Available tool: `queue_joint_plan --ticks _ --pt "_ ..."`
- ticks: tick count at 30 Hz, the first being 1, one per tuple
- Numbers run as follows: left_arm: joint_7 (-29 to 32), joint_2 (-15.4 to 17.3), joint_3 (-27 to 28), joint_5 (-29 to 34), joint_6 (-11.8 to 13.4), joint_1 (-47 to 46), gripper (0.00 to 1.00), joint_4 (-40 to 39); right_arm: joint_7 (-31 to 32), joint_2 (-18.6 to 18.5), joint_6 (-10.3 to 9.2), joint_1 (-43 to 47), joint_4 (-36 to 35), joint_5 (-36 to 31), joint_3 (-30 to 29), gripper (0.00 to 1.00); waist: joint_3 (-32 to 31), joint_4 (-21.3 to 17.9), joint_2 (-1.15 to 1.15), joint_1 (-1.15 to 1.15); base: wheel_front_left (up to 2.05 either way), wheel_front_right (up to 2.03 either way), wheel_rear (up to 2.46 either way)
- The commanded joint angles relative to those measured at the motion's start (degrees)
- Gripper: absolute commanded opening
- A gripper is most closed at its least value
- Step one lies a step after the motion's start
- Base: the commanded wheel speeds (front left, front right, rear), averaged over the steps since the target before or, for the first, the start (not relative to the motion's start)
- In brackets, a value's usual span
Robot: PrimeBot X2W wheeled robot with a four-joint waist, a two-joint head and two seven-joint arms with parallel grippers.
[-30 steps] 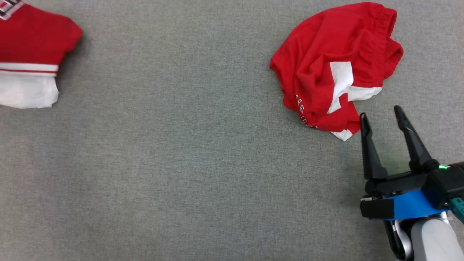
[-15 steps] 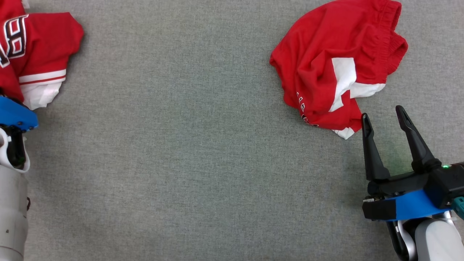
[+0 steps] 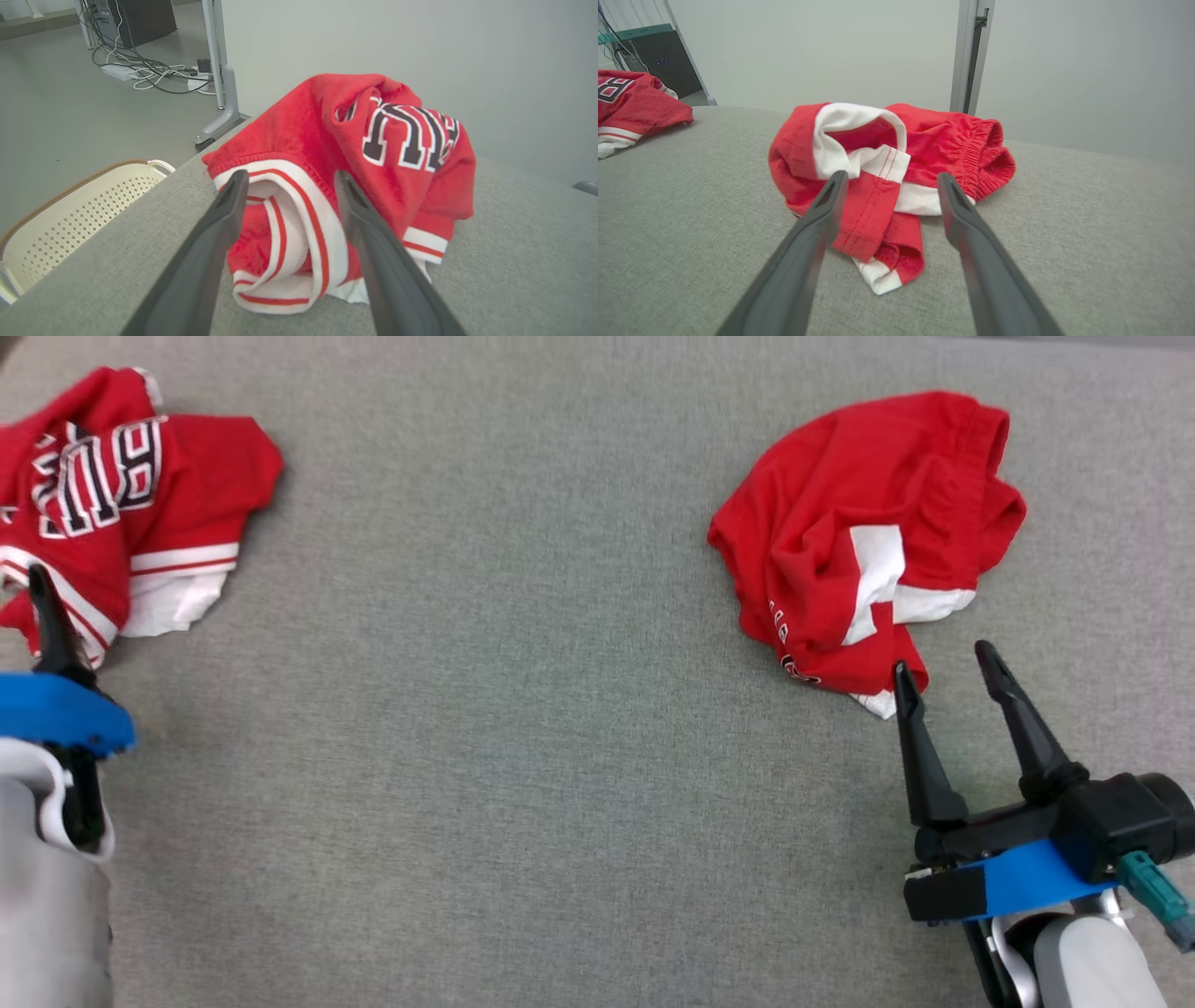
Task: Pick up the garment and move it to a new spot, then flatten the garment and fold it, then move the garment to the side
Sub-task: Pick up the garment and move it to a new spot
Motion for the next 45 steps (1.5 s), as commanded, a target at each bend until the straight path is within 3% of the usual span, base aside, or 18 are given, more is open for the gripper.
queue_joint_plan --ticks 1,15,28,37,45 --pt "-0.1 -0.5 0.9 0.9 -0.2 1.8 1.00 -0.8 -0.6 0.3 0.01 0.6 0.8 0.3 0.2 1.00 -1.5 -0.2 0.01 0.01 0.00 0.00 0.00" --pt "-0.1 -6.3 6.3 10.4 -0.5 13.6 1.00 -18.8 -3.3 0.9 0.01 0.7 7.7 2.7 1.2 1.00 -9.8 -1.3 0.01 0.01 0.00 0.00 0.00" --pt "-0.2 -12.1 2.8 16.1 -0.4 22.1 1.00 -33.7 -4.5 0.9 0.01 0.0 13.7 6.6 2.7 1.00 -14.7 -9.4 0.01 0.01 0.00 0.00 0.00" --pt "-0.1 -13.8 1.6 17.4 -0.4 28.3 1.00 -37.9 -4.6 0.9 0.01 1.7 14.1 8.0 2.8 1.00 -17.8 -13.8 0.01 0.01 0.00 0.00 0.00" --pt "-0.2 -14.0 1.0 18.5 -0.4 33.7 1.00 -38.8 -4.6 0.9 0.01 3.5 14.4 8.0 2.1 1.00 -20.0 -14.5 0.01 0.01 0.00 0.00 0.00"
